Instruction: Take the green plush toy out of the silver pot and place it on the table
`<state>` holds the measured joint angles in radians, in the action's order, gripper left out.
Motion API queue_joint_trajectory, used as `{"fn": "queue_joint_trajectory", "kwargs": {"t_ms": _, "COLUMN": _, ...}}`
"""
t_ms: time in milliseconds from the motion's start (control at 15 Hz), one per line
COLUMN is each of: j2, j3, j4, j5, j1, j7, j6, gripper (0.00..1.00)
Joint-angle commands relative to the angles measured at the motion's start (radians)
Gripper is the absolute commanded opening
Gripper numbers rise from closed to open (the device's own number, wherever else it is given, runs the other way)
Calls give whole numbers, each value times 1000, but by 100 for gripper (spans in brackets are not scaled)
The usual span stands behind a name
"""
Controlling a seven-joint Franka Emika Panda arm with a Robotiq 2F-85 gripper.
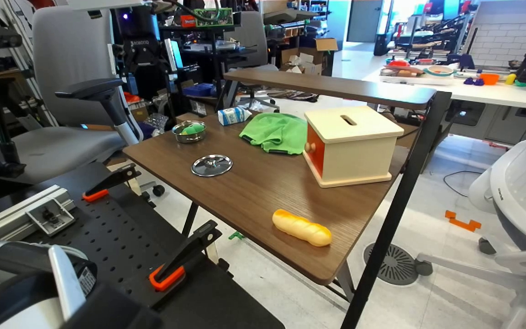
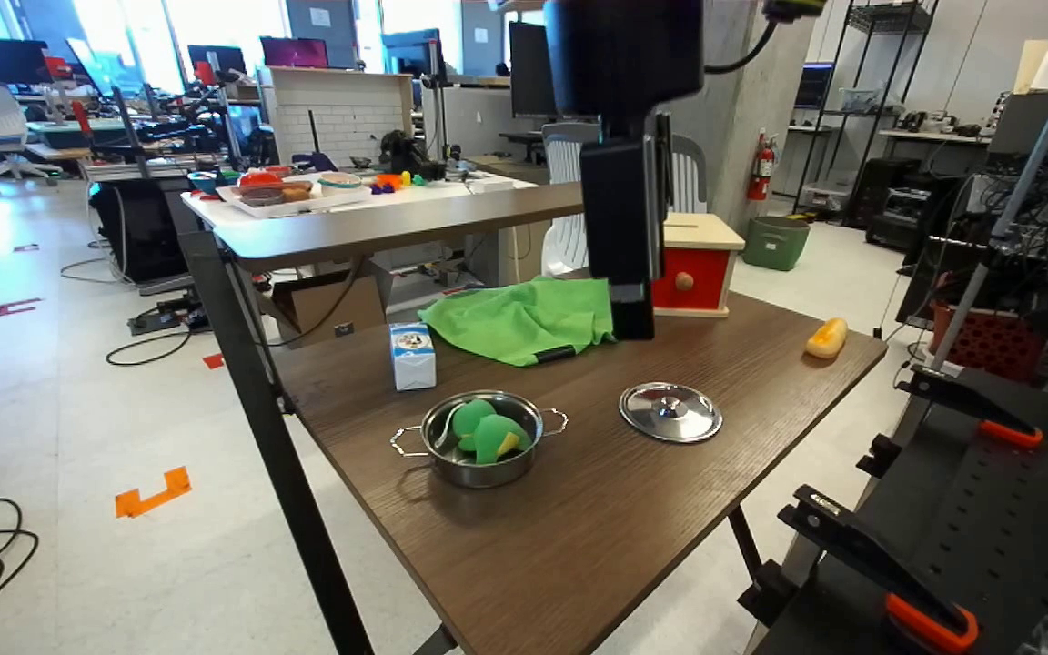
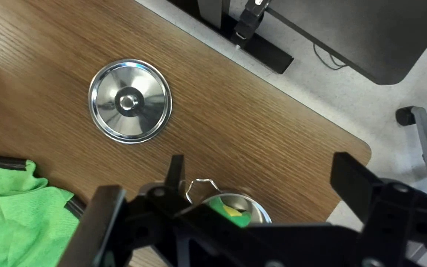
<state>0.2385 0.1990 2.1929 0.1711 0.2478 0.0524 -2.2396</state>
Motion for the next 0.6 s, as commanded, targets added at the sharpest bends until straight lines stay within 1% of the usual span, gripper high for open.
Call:
{"fn": "queue_joint_trajectory", "kwargs": {"t_ms": 0, "j2": 117, "j3": -1, "j4": -104, "j5": 18, "j1": 24, "j7": -71, "j6": 2, "gripper": 100}}
{"fn": "queue_joint_trajectory", "kwargs": {"t_ms": 267, "j2": 232, "j3": -16, "j4": -220, "j5": 6, "j1": 41, "j7": -133, "j6": 4, "gripper": 100}}
{"fn": "queue_joint_trajectory", "kwargs": {"t_ms": 533, "j2": 338, "j3": -44, "j4": -341, "j5": 25, "j1": 72, "j7": -208, "j6": 4, "gripper": 100}}
